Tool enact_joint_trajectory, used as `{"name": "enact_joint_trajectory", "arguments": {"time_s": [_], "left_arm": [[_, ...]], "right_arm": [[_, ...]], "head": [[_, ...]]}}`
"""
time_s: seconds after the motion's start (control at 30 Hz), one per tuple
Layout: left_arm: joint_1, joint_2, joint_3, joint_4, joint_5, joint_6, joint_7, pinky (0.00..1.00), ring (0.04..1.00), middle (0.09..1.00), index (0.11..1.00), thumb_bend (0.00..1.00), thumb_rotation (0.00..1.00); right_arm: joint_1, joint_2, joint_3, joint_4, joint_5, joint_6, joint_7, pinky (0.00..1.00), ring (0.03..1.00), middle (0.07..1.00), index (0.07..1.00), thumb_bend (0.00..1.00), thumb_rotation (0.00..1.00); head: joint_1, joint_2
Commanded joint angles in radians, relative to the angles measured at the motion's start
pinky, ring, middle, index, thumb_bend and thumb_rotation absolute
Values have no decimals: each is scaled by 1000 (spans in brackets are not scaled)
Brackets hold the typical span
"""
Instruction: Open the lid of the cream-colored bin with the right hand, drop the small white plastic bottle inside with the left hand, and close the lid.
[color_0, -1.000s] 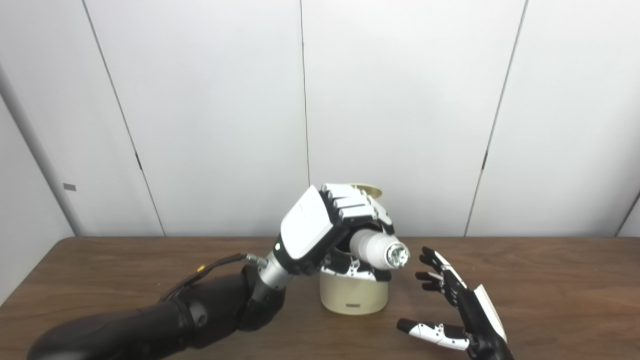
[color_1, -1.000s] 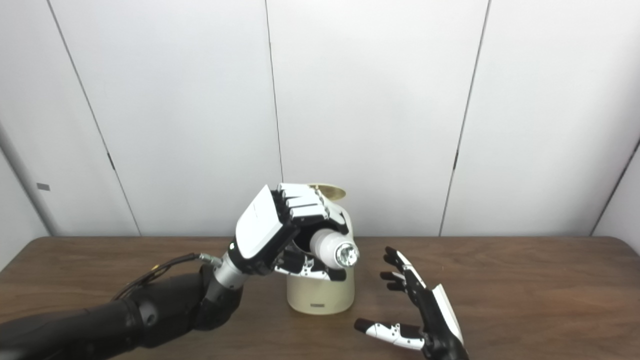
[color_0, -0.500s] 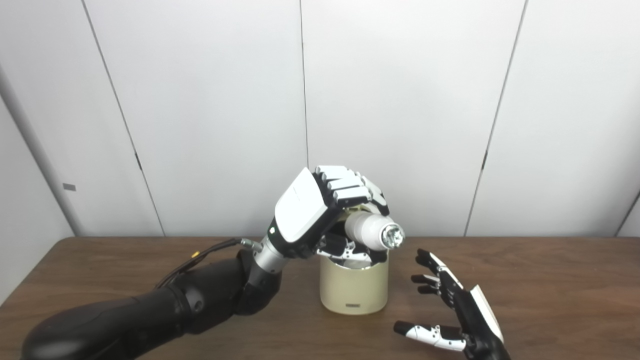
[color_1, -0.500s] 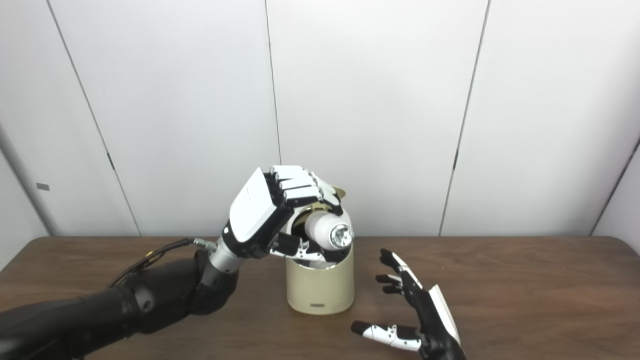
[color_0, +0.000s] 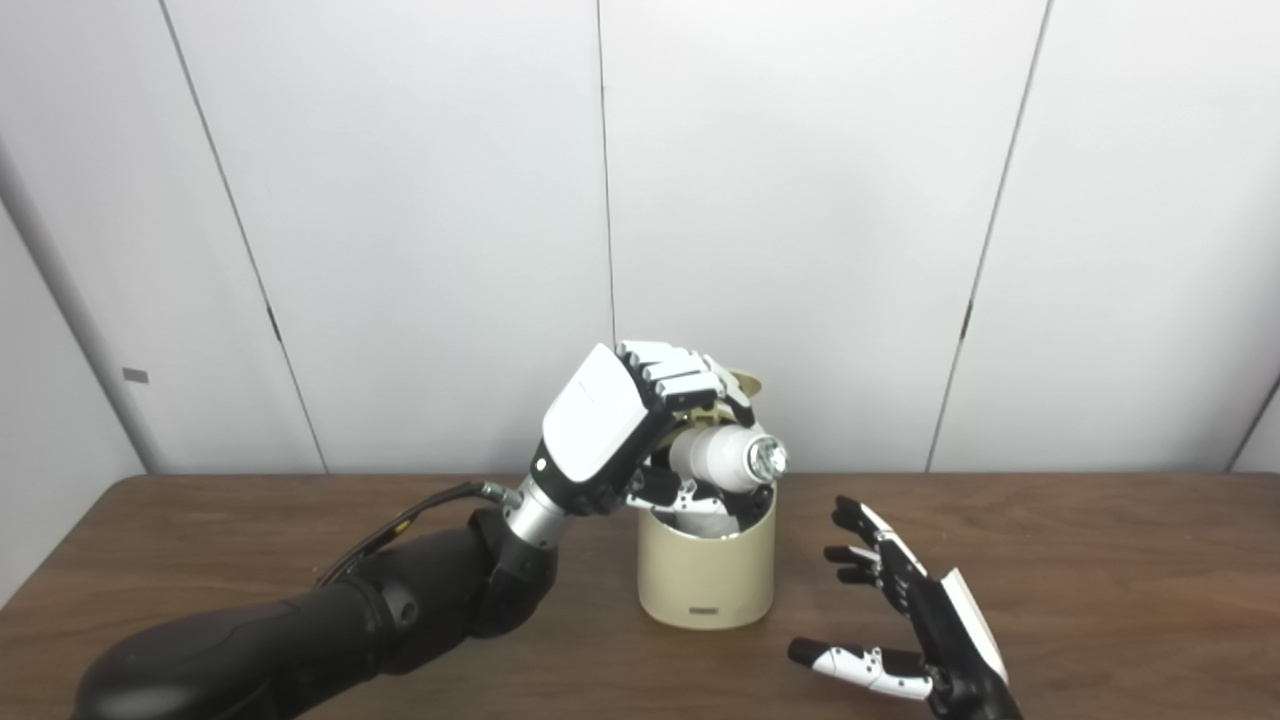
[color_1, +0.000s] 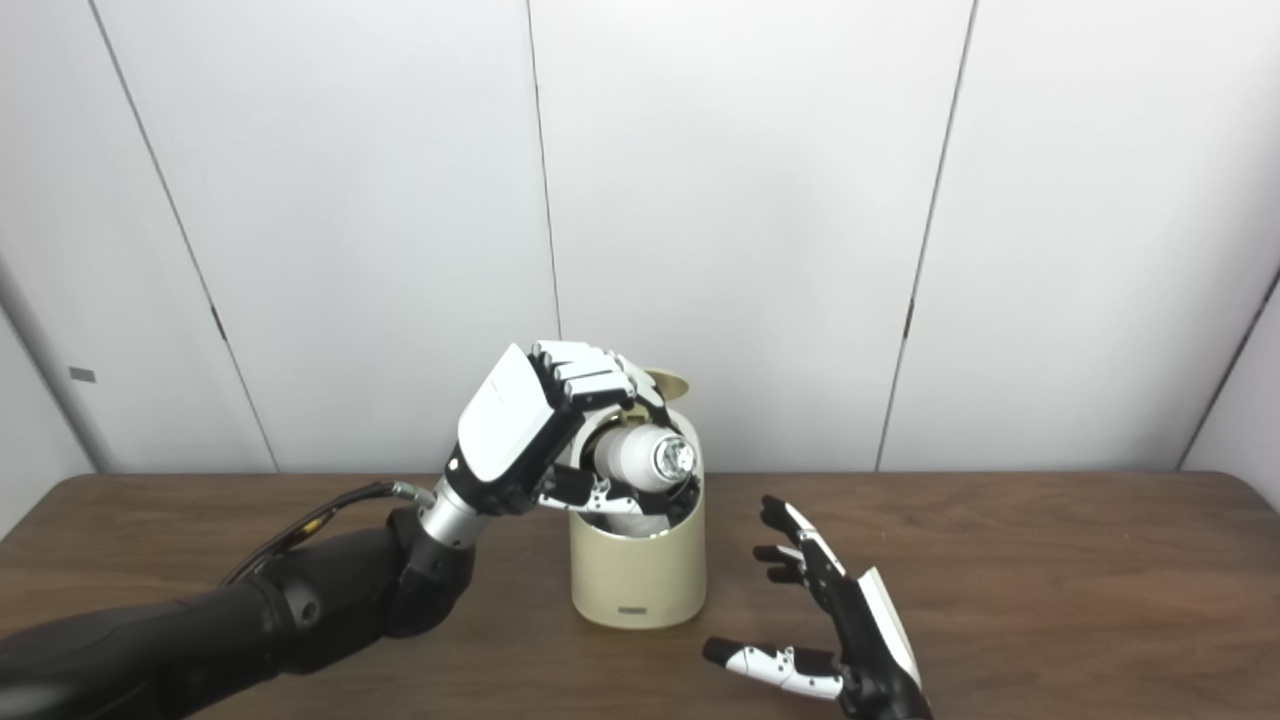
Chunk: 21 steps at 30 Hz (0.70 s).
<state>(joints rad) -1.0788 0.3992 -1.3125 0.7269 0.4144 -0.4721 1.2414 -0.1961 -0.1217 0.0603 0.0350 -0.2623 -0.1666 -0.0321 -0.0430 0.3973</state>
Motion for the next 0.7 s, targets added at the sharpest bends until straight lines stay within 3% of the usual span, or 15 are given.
{"name": "enact_joint_trajectory", "arguments": {"time_s": [0.0, 0.57, 0.67], "left_arm": [[-33, 3, 5, 11, -30, 2, 14, 299, 429, 561, 471, 469, 0], [23, -26, 7, 55, -108, 2, -55, 326, 447, 539, 466, 473, 0], [43, -23, 25, 46, -148, 2, -99, 324, 445, 537, 474, 474, 0]], "right_arm": [[-25, 4, -2, -42, -1, -18, -8, 738, 786, 899, 903, 781, 339], [-26, 12, -6, -62, 1, -10, -7, 743, 787, 896, 903, 779, 330], [-30, 8, -6, -52, 2, -26, -7, 742, 786, 898, 904, 776, 330]], "head": [[-4, 0], [-16, 16], [-16, 16]]}}
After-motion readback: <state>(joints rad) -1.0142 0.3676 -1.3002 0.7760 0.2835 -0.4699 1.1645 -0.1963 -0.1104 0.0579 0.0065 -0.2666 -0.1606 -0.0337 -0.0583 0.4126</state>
